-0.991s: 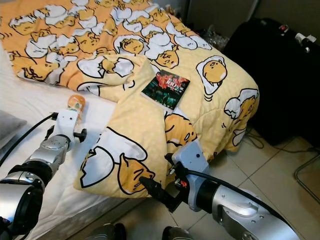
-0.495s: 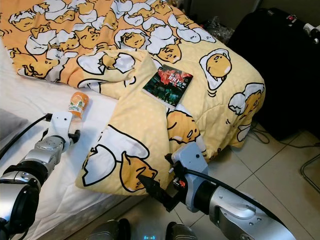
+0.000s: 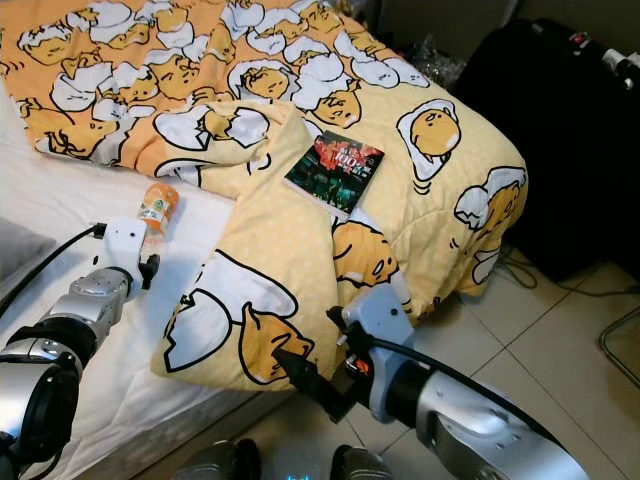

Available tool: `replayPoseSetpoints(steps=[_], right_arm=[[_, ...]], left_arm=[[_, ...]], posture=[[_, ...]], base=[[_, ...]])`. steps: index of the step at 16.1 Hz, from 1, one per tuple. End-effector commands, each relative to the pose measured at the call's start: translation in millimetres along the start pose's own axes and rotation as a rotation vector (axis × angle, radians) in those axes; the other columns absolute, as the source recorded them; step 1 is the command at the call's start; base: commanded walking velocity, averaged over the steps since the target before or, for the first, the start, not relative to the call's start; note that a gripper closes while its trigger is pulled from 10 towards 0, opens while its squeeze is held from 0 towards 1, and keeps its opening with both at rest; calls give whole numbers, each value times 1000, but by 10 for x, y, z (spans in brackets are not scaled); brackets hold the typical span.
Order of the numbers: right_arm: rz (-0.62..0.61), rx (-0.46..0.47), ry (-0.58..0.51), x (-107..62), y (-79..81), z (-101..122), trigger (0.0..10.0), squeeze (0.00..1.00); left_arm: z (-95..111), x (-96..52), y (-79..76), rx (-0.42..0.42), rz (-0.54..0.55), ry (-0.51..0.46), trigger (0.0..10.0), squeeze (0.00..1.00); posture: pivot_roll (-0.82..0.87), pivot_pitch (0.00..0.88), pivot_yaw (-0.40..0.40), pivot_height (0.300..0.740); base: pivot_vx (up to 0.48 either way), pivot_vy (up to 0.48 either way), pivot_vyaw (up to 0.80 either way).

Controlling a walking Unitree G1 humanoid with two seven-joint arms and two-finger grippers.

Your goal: Clean up the room

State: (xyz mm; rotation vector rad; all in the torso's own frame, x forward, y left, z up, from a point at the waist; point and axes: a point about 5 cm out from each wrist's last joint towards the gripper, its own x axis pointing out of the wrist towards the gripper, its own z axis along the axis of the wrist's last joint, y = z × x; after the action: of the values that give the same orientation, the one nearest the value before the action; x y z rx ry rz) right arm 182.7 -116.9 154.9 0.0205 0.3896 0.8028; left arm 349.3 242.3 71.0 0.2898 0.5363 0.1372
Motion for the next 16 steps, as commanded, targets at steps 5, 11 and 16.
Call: replayPoseSetpoints(steps=[5,11,16], right_arm=[[-94,1,-20,104,-160,-60,10000,0],[-355,78,-115,208,-438,-198,10000,0],[-534,165,-137,223,-650,-348,10000,0]], left_arm=[[-109,-11,-19,-74,-56,21,0,0],[174,-24,-137,-274,-168,-176,0,0],[247,-157,-318,-428,-295,-361,0,0]], posture=[[-103,0,56,740],[-97,0,92,740],[-64,0,68,740]], base=[[0,0,0],[0,0,0],[0,0,0]])
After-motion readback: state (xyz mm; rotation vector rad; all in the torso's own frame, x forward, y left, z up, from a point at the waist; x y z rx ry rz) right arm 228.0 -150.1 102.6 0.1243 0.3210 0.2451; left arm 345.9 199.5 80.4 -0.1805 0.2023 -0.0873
